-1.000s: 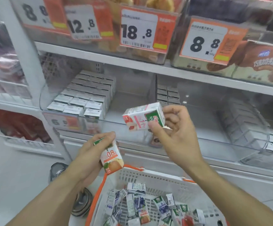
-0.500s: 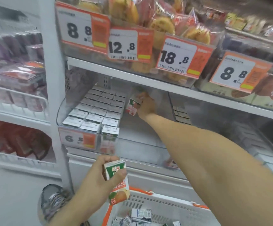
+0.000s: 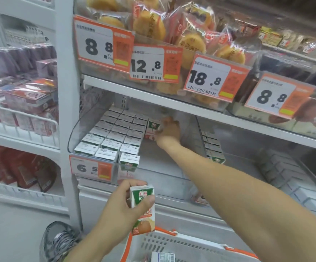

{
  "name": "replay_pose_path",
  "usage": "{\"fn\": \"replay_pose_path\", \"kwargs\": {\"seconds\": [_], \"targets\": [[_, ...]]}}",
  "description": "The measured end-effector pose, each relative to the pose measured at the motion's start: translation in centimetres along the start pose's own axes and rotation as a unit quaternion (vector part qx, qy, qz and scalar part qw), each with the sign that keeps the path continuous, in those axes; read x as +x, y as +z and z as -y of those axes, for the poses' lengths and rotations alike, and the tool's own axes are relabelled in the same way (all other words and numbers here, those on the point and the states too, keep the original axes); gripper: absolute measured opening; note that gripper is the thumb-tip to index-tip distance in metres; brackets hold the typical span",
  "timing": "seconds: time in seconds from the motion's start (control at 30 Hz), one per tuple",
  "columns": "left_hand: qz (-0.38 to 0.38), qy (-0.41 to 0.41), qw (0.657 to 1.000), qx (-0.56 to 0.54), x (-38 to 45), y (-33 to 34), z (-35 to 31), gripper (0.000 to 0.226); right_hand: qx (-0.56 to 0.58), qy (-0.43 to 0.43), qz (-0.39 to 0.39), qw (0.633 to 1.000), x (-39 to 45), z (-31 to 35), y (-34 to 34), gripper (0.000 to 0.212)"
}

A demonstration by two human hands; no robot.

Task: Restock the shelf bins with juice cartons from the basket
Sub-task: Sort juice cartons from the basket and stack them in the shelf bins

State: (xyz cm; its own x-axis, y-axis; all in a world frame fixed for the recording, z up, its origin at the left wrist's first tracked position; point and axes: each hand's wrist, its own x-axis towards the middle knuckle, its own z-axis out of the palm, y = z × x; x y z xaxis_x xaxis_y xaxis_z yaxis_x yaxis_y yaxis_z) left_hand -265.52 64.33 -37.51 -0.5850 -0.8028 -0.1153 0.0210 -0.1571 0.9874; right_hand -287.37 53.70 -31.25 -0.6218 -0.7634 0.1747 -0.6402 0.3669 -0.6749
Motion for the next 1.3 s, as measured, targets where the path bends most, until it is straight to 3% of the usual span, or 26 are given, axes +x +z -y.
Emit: {"fn": "replay_pose_path", "kwargs": {"seconds": [0.07, 0.13, 0.17, 0.4, 0.5, 0.6, 0.7, 0.77, 0.87, 1.0, 1.07, 1.17, 1.3], "targets": [[-0.013, 0.000, 1.000, -0.019, -0.2, 1.2, -0.5, 0.032, 0.127, 0.002, 0.094, 0.987, -3.9, 0.9, -3.4, 0.023], [-0.020, 0.006, 1.000, -0.021, -0.4, 2.7, -1.0, 0.031, 0.260, -0.022, 0.216, 0.941, -9.0, 0.5, -8.1, 0.014], [-0.017, -0.002, 1.000, -0.025, -0.5, 3.4, -1.3, 0.032, 0.272, -0.045, 0.256, 0.927, -11.2, -0.3, -10.3, 0.014], [0.087, -0.080, 0.987, -0.111, -1.1, 9.4, -2.4, 0.038, 0.122, -0.043, 0.352, 0.927, -18.4, -9.2, -17.3, 0.056], [0.146, -0.087, 0.982, -0.085, -1.2, 11.9, -1.9, 0.058, 0.111, -0.023, 0.328, 0.938, -19.2, -11.3, -17.4, 0.049], [0.174, -0.096, 0.977, -0.071, -0.8, 13.4, -1.1, 0.058, 0.140, -0.017, 0.264, 0.954, -19.3, -12.9, -17.8, 0.032], [0.127, -0.068, 0.984, -0.105, -0.3, 14.4, -0.6, 0.059, 0.245, 0.000, 0.261, 0.934, -18.9, -14.2, -19.8, 0.027], [0.081, -0.021, 0.994, -0.066, 0.1, 14.6, -0.3, 0.053, 0.301, -0.018, 0.234, 0.924, -18.3, -14.7, -21.7, 0.031], [0.030, 0.040, 0.997, 0.059, 0.5, 14.8, 0.1, 0.052, 0.349, -0.050, 0.094, 0.931, -16.3, -14.7, -23.6, 0.036], [-0.038, 0.075, 0.993, 0.087, 0.9, 16.1, 0.6, 0.049, 0.197, -0.077, -0.028, 0.977, -12.8, -14.7, -23.7, 0.039], [-0.072, 0.092, 0.988, 0.103, 1.1, 16.5, 0.9, 0.039, 0.068, -0.065, -0.022, 0.995, -11.0, -15.0, -23.1, 0.037], [-0.094, 0.108, 0.985, 0.101, 1.3, 16.7, 1.2, 0.031, -0.079, -0.072, 0.024, 0.994, -9.2, -15.6, -21.4, 0.038], [-0.100, 0.118, 0.982, 0.106, 1.2, 17.0, 1.5, 0.032, -0.082, -0.044, 0.060, 0.994, -8.0, -16.5, -18.3, 0.040]]}}
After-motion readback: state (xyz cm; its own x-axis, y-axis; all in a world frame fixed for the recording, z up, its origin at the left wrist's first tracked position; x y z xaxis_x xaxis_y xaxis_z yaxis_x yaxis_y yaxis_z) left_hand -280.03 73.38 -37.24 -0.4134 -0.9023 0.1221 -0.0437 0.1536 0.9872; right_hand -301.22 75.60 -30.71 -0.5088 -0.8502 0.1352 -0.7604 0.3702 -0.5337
